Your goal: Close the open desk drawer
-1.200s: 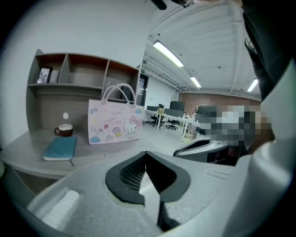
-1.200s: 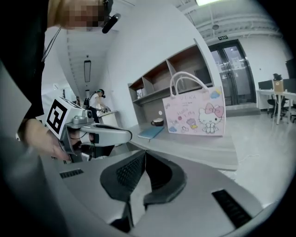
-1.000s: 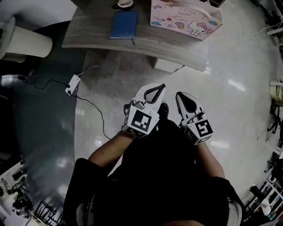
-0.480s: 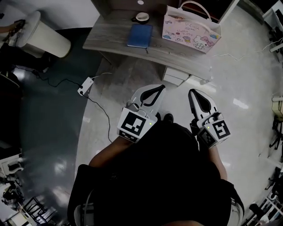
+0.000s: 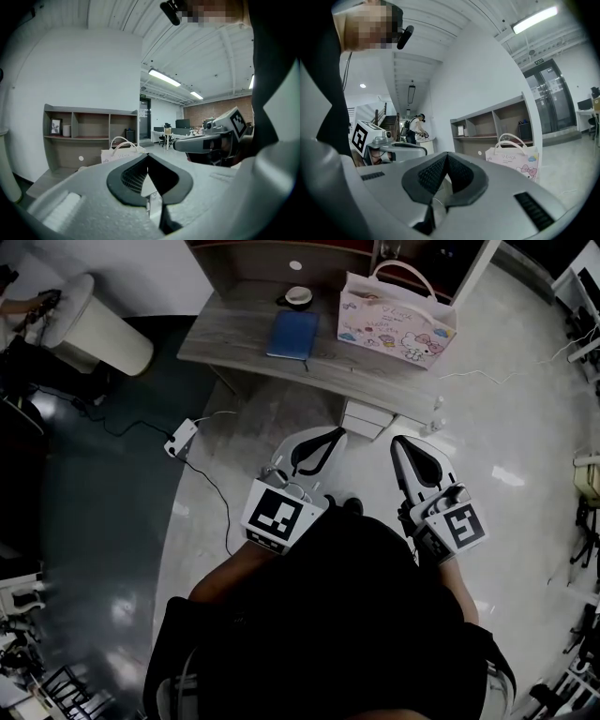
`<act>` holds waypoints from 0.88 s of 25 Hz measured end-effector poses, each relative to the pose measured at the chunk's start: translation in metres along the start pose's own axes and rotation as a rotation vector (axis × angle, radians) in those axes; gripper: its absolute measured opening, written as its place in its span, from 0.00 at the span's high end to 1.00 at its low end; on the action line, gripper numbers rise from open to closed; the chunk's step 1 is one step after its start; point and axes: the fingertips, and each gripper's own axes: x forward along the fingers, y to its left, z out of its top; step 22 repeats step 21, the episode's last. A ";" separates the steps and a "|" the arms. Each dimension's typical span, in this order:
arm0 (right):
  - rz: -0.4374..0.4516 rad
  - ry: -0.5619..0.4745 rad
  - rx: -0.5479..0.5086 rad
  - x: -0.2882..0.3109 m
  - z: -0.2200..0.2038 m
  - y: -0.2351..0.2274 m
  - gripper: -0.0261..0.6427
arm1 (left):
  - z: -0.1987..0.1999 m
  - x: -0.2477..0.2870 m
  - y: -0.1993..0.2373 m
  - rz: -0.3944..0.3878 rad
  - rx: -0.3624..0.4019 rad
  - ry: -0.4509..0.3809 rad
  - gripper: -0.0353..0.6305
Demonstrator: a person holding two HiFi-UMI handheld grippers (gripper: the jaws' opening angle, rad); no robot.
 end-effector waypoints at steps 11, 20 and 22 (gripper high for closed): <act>0.006 0.011 0.001 -0.003 -0.005 -0.010 0.94 | 0.006 0.010 0.008 0.023 -0.084 -0.032 0.94; -0.008 -0.003 -0.002 -0.003 -0.004 -0.012 0.94 | 0.010 0.014 0.011 0.009 -0.079 -0.027 0.94; -0.009 -0.003 -0.002 -0.004 -0.003 -0.013 0.94 | 0.010 0.015 0.010 0.006 -0.080 -0.028 0.94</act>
